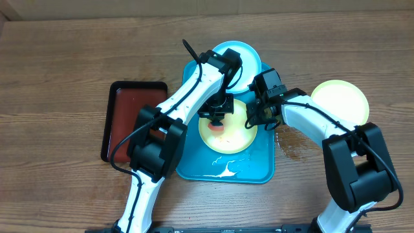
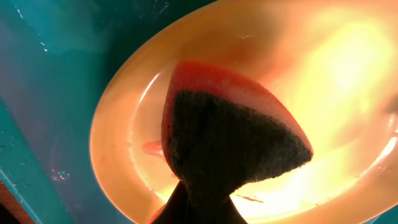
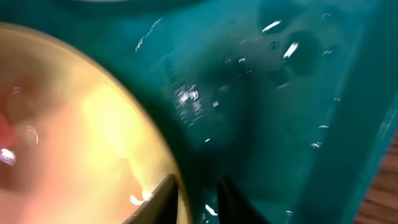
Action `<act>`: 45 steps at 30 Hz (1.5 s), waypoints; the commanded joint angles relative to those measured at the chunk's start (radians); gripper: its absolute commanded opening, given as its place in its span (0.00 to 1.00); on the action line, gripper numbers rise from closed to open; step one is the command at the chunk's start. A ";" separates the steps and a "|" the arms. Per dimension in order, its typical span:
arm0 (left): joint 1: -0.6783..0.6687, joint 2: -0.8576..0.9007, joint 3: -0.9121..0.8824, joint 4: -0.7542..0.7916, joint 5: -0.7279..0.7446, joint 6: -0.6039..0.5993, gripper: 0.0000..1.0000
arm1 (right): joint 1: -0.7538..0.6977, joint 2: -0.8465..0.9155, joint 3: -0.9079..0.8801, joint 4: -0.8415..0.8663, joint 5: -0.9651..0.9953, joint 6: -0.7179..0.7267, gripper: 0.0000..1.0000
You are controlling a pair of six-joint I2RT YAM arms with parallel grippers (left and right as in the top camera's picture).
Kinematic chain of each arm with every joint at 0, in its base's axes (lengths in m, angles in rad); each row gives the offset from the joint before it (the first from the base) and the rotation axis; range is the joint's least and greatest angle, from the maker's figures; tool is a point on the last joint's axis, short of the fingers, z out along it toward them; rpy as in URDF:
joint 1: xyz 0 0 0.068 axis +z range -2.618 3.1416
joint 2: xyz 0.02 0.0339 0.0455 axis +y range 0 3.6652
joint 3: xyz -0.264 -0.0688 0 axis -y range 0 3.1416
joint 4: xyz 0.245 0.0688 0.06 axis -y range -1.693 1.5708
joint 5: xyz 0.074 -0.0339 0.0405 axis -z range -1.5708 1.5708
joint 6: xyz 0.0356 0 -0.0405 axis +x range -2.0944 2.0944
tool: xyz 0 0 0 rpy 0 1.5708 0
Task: Clean dirty plates on tray and stack at the side
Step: 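Scrub the yellow plate with the sponge while the right gripper holds its rim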
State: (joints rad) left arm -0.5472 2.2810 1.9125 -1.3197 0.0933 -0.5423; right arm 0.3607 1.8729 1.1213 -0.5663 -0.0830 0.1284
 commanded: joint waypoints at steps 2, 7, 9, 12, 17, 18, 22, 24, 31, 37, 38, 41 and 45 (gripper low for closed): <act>0.005 -0.043 0.027 -0.001 0.008 0.024 0.04 | 0.000 0.001 -0.005 -0.016 -0.018 0.041 0.04; 0.005 -0.043 0.027 -0.008 0.008 0.023 0.04 | -0.046 0.000 -0.001 -0.124 0.134 0.468 0.04; 0.005 -0.043 0.027 -0.007 0.008 0.023 0.04 | -0.076 -0.001 -0.001 -0.154 0.098 0.561 0.04; 0.005 -0.043 0.027 0.004 0.008 0.022 0.04 | -0.105 -0.001 -0.001 -0.154 0.009 0.547 0.04; -0.017 -0.043 -0.002 0.123 0.014 0.007 0.04 | -0.093 -0.001 -0.001 -0.142 -0.008 0.417 0.04; -0.031 -0.043 -0.024 0.161 0.019 -0.006 0.04 | -0.086 -0.001 -0.001 -0.142 -0.008 0.400 0.04; -0.085 -0.034 -0.122 0.320 0.045 -0.012 0.04 | -0.065 -0.001 -0.001 -0.143 -0.008 0.341 0.04; -0.105 -0.017 -0.148 0.357 0.059 -0.012 0.04 | -0.056 -0.001 -0.001 -0.144 -0.008 0.334 0.04; -0.071 -0.021 -0.129 0.280 -0.023 -0.028 0.04 | -0.053 -0.001 -0.001 -0.146 -0.008 0.334 0.04; 0.013 -0.020 -0.122 0.204 -0.257 -0.031 0.04 | -0.053 -0.001 -0.001 -0.144 -0.008 0.335 0.04; 0.020 -0.020 -0.122 0.201 -0.290 -0.031 0.04 | -0.053 -0.001 -0.001 -0.143 -0.008 0.335 0.04; 0.032 -0.020 -0.122 0.217 -0.328 -0.030 0.04 | -0.053 -0.001 -0.001 -0.142 -0.008 0.335 0.04; 0.019 -0.018 -0.123 0.249 -0.214 -0.030 0.04 | -0.053 -0.001 -0.001 -0.142 -0.008 0.335 0.04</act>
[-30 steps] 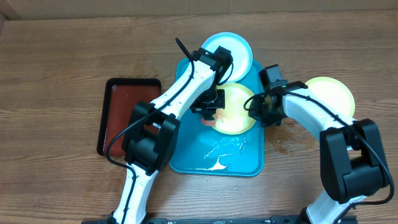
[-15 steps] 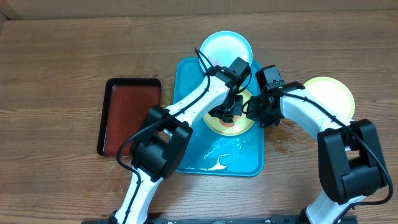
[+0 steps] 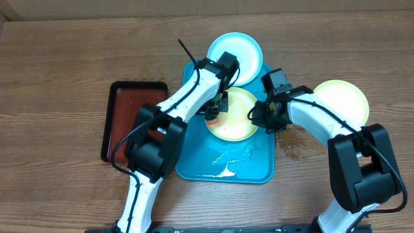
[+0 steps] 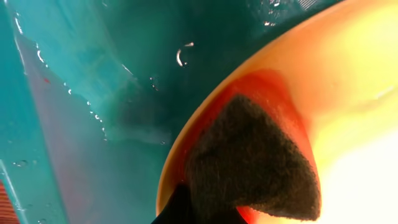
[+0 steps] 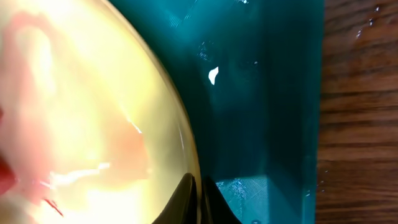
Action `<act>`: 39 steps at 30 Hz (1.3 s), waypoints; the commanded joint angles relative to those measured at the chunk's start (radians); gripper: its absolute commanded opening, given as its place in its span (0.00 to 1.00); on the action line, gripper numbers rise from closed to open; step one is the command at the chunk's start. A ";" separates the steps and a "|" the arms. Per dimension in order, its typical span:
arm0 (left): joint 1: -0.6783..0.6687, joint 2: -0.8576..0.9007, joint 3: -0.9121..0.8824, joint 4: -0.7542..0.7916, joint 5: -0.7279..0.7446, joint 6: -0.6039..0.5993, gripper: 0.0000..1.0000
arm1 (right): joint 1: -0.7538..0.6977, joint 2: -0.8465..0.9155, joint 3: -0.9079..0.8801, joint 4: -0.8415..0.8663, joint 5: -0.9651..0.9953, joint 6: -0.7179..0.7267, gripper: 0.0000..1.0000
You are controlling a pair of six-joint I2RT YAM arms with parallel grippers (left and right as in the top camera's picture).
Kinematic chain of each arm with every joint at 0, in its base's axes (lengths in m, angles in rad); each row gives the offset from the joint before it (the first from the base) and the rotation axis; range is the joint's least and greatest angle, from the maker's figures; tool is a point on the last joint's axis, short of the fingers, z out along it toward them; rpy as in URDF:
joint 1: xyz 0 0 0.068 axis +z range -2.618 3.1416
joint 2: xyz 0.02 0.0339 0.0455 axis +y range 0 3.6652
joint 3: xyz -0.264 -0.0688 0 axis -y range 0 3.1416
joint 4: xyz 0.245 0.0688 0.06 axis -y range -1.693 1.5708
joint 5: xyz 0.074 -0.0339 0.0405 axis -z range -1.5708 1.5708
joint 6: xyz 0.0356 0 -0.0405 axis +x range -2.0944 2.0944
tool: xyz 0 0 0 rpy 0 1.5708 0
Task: Clean dirty plates on tray and stack at the side
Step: 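Scrub the yellow plate with the sponge while the right gripper holds its rim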
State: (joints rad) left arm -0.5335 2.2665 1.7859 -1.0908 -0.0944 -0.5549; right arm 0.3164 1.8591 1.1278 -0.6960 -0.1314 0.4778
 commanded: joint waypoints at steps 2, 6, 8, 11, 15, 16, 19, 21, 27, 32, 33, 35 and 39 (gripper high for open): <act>-0.011 0.003 0.000 0.055 0.094 -0.017 0.04 | -0.009 0.013 -0.007 -0.013 0.040 -0.014 0.04; -0.064 0.023 -0.006 0.087 0.282 -0.002 0.04 | -0.009 0.013 -0.007 -0.013 0.040 -0.014 0.04; -0.095 0.030 -0.006 0.084 0.303 -0.002 0.04 | -0.009 0.013 -0.007 -0.013 0.040 -0.014 0.04; -0.132 0.032 -0.006 0.069 0.306 -0.002 0.04 | -0.009 0.013 -0.007 -0.012 0.040 -0.014 0.04; -0.150 0.032 -0.006 0.016 0.304 -0.002 0.05 | -0.009 0.013 -0.007 -0.012 0.040 -0.014 0.04; -0.150 0.032 -0.006 0.003 0.300 -0.003 0.04 | -0.009 0.013 -0.007 -0.012 0.040 -0.014 0.04; -0.131 0.032 -0.006 -0.025 0.247 -0.033 0.04 | -0.009 0.013 -0.007 -0.013 0.040 -0.014 0.04; -0.111 0.032 -0.006 -0.045 0.175 -0.064 0.04 | -0.009 0.013 -0.007 -0.013 0.040 -0.014 0.04; -0.053 0.030 -0.004 -0.065 0.128 -0.128 0.04 | -0.009 0.013 -0.007 -0.013 0.040 -0.014 0.04; -0.019 0.029 -0.003 -0.061 0.127 -0.133 0.04 | -0.009 0.013 -0.007 -0.013 0.040 -0.014 0.04; -0.012 0.029 -0.003 -0.059 0.127 -0.134 0.04 | -0.009 0.013 -0.007 -0.013 0.040 -0.014 0.04; 0.005 0.030 -0.003 -0.050 0.127 -0.133 0.04 | -0.009 0.013 -0.007 -0.014 0.040 -0.015 0.04; 0.047 0.030 -0.003 0.001 0.072 -0.134 0.04 | -0.009 0.013 -0.007 -0.013 0.041 -0.015 0.04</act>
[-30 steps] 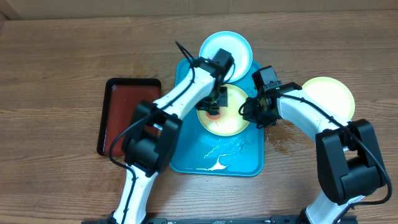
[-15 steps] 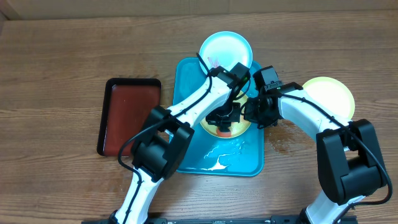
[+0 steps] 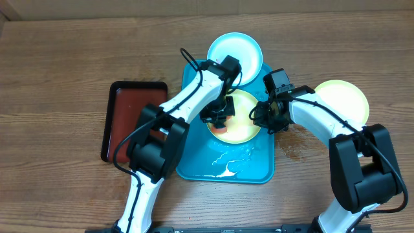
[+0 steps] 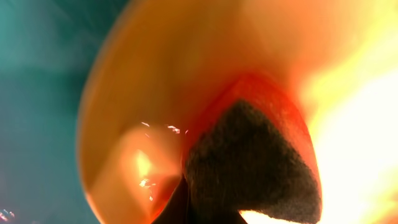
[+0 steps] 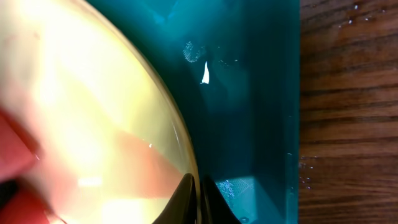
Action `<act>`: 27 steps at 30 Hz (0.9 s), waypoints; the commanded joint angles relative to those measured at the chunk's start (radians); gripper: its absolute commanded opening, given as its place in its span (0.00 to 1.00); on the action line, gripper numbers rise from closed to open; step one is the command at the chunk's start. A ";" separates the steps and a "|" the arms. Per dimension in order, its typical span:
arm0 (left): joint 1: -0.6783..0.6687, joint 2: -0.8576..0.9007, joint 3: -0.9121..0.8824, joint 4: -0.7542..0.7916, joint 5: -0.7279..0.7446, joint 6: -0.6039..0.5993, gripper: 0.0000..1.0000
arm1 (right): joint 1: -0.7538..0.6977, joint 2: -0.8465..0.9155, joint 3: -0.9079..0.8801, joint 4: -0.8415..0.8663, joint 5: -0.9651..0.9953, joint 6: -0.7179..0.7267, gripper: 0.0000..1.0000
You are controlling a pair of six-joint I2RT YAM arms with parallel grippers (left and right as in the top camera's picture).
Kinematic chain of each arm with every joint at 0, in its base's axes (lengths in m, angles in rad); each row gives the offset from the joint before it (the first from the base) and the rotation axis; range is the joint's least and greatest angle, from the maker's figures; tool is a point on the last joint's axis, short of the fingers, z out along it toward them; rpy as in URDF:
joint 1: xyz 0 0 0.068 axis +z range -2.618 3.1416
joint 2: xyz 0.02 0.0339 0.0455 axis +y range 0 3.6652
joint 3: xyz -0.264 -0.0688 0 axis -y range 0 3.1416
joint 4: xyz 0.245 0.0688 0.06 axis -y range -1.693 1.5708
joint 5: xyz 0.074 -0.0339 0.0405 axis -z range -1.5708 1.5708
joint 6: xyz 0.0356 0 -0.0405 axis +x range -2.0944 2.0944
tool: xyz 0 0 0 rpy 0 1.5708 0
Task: Clean dirty plates on tray and stack at the side
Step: 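Scrub the yellow plate with the sponge while the right gripper holds its rim, then return the sponge to the dark red tray with the left gripper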
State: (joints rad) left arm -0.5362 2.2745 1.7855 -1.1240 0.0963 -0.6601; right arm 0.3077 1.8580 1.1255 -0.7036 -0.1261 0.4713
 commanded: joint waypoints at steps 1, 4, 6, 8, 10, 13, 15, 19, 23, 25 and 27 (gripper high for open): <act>0.058 0.022 -0.003 0.051 -0.131 -0.028 0.04 | 0.000 0.014 -0.005 -0.006 0.036 -0.008 0.04; 0.072 0.022 -0.003 0.106 -0.113 -0.028 0.04 | 0.000 0.014 -0.005 -0.006 0.039 -0.008 0.04; 0.070 0.022 -0.003 0.128 -0.062 -0.028 0.04 | 0.000 0.014 -0.005 -0.005 0.040 -0.003 0.04; 0.056 0.022 -0.003 0.146 -0.005 -0.028 0.04 | 0.000 0.014 -0.005 -0.005 0.047 0.011 0.04; 0.031 0.022 -0.003 0.180 0.039 -0.027 0.04 | 0.000 0.014 -0.005 -0.003 0.046 0.016 0.04; -0.025 0.022 -0.003 0.234 0.055 -0.023 0.04 | 0.000 0.014 -0.005 -0.004 0.046 0.013 0.04; -0.067 0.025 -0.003 0.263 0.055 -0.014 0.04 | 0.000 0.014 -0.005 -0.004 0.046 0.003 0.04; -0.131 0.029 -0.003 0.274 0.055 -0.010 0.04 | 0.000 0.014 -0.005 -0.009 0.046 -0.009 0.04; -0.134 0.029 -0.003 0.208 0.062 -0.034 0.04 | 0.000 0.014 -0.005 -0.010 0.046 -0.009 0.04; -0.114 0.029 -0.003 0.164 0.062 -0.041 0.04 | 0.000 0.014 -0.005 -0.010 0.046 -0.009 0.04; -0.091 0.028 -0.003 0.127 0.061 -0.040 0.04 | 0.000 0.014 -0.005 -0.009 0.046 -0.009 0.04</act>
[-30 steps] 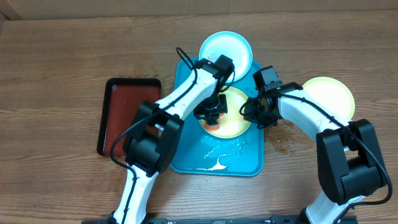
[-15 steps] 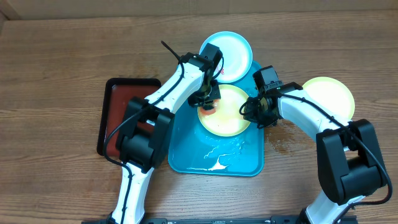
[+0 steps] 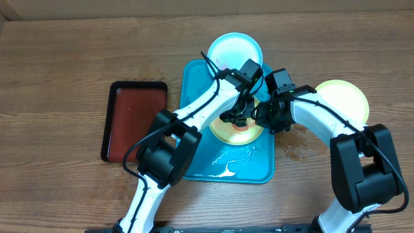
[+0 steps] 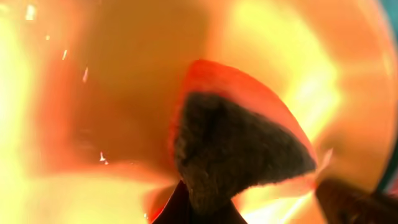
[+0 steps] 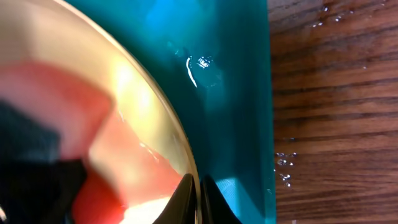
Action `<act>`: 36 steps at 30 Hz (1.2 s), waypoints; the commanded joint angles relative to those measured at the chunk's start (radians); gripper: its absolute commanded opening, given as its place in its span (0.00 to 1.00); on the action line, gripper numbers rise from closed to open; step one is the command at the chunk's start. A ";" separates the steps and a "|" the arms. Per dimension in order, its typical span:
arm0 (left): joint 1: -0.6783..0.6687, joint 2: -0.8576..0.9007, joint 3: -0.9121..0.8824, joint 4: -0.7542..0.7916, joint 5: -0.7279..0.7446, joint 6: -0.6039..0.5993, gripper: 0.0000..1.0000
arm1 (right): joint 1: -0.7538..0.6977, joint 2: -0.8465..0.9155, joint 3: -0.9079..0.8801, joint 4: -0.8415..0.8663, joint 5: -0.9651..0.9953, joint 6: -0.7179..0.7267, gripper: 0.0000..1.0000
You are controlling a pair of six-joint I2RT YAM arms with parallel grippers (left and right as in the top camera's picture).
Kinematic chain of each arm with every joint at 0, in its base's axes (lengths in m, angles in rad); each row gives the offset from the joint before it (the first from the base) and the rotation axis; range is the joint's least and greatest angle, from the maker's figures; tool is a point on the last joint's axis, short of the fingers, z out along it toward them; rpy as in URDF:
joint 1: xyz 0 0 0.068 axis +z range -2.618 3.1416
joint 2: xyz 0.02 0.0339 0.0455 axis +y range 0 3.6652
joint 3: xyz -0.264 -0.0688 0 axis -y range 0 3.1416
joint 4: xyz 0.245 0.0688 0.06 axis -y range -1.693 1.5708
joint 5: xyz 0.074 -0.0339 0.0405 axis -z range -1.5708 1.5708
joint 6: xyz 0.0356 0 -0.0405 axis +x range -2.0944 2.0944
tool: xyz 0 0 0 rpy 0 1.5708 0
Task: Clean dirty plates on tray and stack at the side
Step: 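Return the sponge to the dark red tray with the left gripper, then lift the yellow plate with the right gripper and tilt it over the dark tray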
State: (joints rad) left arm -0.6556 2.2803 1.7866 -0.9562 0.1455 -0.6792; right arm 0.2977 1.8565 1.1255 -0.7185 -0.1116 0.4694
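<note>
A yellow plate (image 3: 228, 131) lies on the teal tray (image 3: 197, 155). My left gripper (image 3: 238, 119) is shut on a red sponge (image 4: 242, 146) with a dark scouring face, pressed onto the right part of that plate's (image 4: 112, 93) inside. My right gripper (image 3: 264, 118) is shut on the plate's right rim (image 5: 186, 168), one finger inside and one outside. A light blue plate (image 3: 228, 50) sits at the tray's far edge. Another pale yellow plate (image 3: 341, 98) rests on the table to the right.
A dark red tray (image 3: 134, 116) lies on the table left of the teal one. Soapy water pools on the teal tray's near part (image 3: 226, 169). Water drops wet the wood (image 5: 286, 162) right of the tray.
My left gripper with the sponge has moved from the plate's left-near part to its right part, close beside the right gripper. The right gripper still holds the rim.
First the sponge was on the plate's middle and my right gripper stood open at its right rim. Then the plate sat further back, the right gripper shut on its rim, the sponge at its left edge. After that the sponge was at the near-left, now at the right.
</note>
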 commanded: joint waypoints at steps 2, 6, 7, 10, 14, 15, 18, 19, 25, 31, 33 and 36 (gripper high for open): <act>0.051 0.023 -0.005 -0.078 0.002 -0.019 0.04 | 0.010 0.016 -0.005 0.006 0.031 -0.006 0.04; 0.100 0.021 -0.005 -0.172 -0.056 -0.015 0.04 | 0.010 0.016 -0.005 0.005 0.031 -0.006 0.04; 0.111 0.021 -0.005 -0.187 -0.055 -0.016 0.04 | 0.010 0.016 -0.005 0.005 0.031 -0.006 0.04; 0.148 0.018 -0.004 -0.202 -0.044 -0.004 0.04 | 0.010 0.016 -0.005 0.006 0.031 -0.006 0.04; 0.185 -0.008 0.014 -0.209 -0.080 0.068 0.04 | 0.010 0.016 -0.005 0.006 0.031 -0.013 0.04; 0.194 -0.024 0.023 -0.215 -0.077 0.085 0.04 | 0.010 0.016 -0.005 0.006 0.031 -0.025 0.04; 0.213 -0.095 0.037 -0.224 -0.061 0.114 0.04 | 0.010 0.016 -0.005 0.005 0.031 -0.048 0.04; 0.219 -0.129 0.037 -0.224 -0.044 0.128 0.04 | 0.010 0.016 -0.003 0.003 0.031 -0.063 0.04; 0.293 -0.396 0.037 -0.269 -0.036 0.191 0.04 | 0.012 -0.008 0.109 -0.154 0.033 -0.164 0.04; 0.451 -0.552 0.033 -0.397 -0.286 0.192 0.04 | 0.053 -0.035 0.322 -0.338 0.124 -0.236 0.04; 0.506 -0.549 0.021 -0.439 -0.329 0.192 0.04 | 0.078 -0.035 0.391 -0.381 0.150 -0.259 0.04; 0.572 -0.541 -0.052 -0.449 -0.328 0.184 0.04 | 0.123 -0.035 0.470 -0.407 0.194 -0.266 0.04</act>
State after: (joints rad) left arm -0.1204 1.6932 1.8065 -1.4014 -0.1062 -0.5125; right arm 0.3805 1.8557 1.5242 -1.1172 0.0174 0.2455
